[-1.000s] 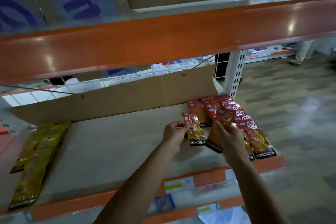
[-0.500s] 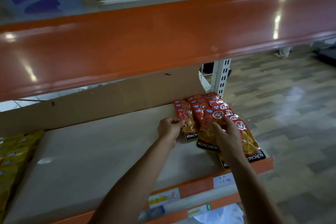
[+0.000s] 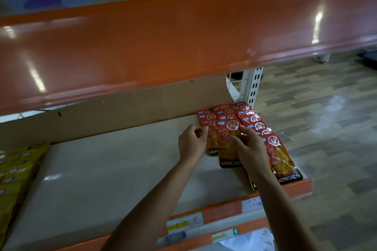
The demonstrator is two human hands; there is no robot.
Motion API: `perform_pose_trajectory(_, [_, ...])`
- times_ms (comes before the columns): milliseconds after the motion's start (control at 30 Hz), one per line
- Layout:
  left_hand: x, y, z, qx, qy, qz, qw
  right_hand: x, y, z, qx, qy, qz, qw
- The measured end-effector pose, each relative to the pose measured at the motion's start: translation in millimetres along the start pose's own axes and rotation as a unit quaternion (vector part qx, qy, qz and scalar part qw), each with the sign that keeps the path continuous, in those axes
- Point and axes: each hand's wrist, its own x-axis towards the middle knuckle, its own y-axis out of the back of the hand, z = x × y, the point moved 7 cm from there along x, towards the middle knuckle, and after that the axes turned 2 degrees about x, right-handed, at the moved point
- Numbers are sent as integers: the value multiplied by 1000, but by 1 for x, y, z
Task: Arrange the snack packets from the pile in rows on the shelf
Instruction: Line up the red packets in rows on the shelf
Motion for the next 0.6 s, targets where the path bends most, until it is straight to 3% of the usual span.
perform_pose_trajectory(133, [-18, -13, 4, -177, -8, -109, 978, -1, -8, -7, -31, 24, 7, 999])
perform_pose_trajectory(200, [-21, -18, -1, -215, 2, -132, 968, -1, -12, -11, -84, 39, 13, 996])
perform_pose_trajectory(400, [-12, -6, -31, -181, 53, -61, 980, -7, -12, -22, -224, 115, 47, 967])
perform_pose_trajectory(600, [-18, -10, -33, -123, 40, -54, 990, -14, -16, -19, -313, 142, 21, 939])
